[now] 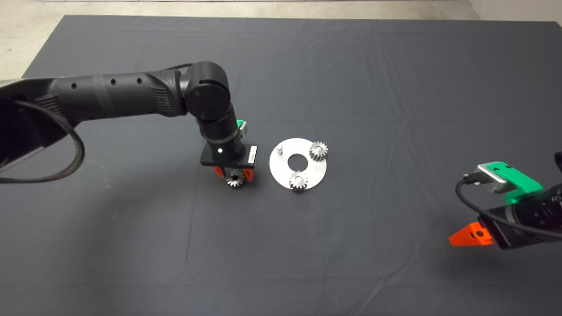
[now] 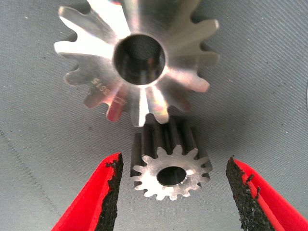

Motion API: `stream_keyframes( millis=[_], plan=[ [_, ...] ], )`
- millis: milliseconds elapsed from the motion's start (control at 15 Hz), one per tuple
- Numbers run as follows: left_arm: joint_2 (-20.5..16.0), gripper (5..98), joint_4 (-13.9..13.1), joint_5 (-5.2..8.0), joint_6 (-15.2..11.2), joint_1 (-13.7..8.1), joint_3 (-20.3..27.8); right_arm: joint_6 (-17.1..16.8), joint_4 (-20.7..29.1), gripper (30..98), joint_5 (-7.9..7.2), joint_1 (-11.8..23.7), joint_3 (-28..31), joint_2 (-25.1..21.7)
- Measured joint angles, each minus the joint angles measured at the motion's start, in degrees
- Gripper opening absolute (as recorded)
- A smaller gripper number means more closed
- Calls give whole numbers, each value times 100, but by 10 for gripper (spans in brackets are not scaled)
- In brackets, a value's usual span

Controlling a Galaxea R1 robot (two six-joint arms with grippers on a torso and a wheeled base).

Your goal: Remove an incorrectly installed larger gear and replace it with the correct smaller gear

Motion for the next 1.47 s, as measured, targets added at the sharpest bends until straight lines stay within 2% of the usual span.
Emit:
stream_keyframes(
  millis=[1467],
  plan=[
    [2, 536, 0, -2, -4, 49, -63, -2, 0, 978, 0, 0, 0, 0]
  ],
)
